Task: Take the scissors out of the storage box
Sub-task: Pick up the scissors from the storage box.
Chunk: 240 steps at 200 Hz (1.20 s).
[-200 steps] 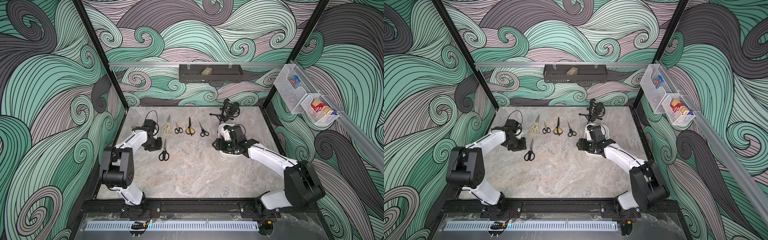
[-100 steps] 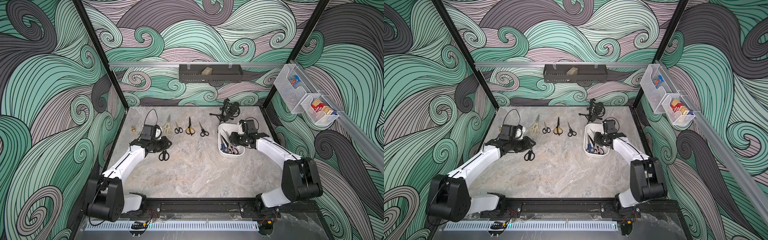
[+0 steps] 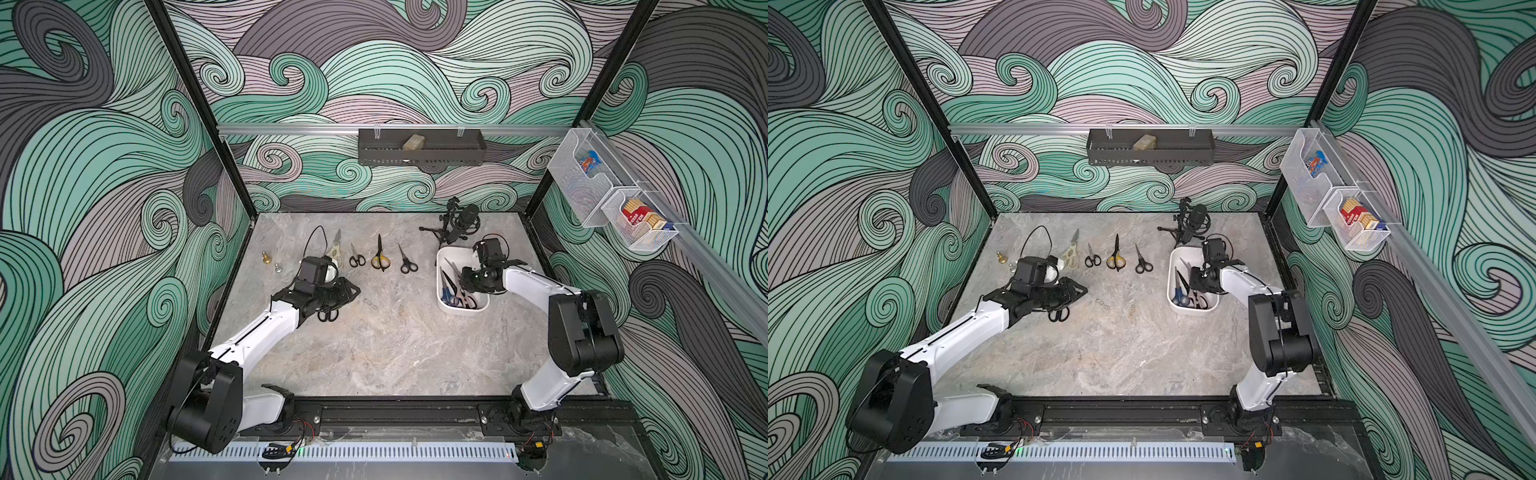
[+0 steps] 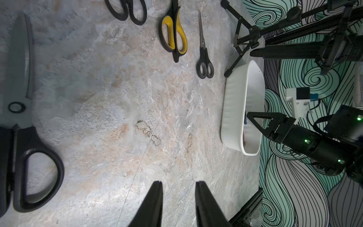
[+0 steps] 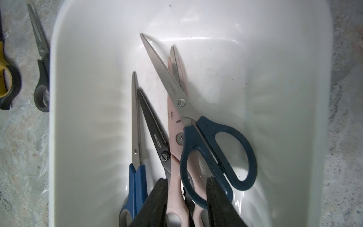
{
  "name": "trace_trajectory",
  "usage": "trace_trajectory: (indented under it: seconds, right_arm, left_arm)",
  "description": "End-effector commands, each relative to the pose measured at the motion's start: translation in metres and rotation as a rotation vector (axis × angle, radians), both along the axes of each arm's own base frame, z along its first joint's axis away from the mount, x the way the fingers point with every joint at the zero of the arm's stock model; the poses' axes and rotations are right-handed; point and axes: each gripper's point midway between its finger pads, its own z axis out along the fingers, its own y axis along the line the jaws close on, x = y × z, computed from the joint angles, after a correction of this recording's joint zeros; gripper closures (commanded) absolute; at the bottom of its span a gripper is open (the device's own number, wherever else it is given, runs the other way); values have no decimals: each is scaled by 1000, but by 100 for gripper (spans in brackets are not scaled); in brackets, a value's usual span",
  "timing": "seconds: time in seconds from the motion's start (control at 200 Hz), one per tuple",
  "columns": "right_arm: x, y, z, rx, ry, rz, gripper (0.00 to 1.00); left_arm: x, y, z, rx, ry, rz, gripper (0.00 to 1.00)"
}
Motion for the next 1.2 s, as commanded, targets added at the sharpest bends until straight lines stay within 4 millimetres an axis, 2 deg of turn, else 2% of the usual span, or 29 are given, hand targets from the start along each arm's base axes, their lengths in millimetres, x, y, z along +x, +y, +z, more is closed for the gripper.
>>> trace_trajectory:
  seconds: [0.0,0.205,0.695,0.881,1.066,1.196]
  right_arm:
    - [0,4,-2,12,12,19,66]
    - [-3,6,-5,13,13,24,69]
    - [-13,11,-26,-9,73,39,75]
    - [-14,7,-34,-33,89,29,79]
    - [-12,1,-35,-67,87,22,76]
    - [-12,3,-34,-58,84,22,83]
  left_arm:
    - [4,0,17,-1,-48,8,68]
    - [-1,3,13,1,-45,15,68]
    - [-1,5,14,5,-56,19,67]
    - [-2,5,13,8,-58,17,67]
    - [-2,6,13,11,-60,17,67]
    - [-2,5,13,12,-62,15,67]
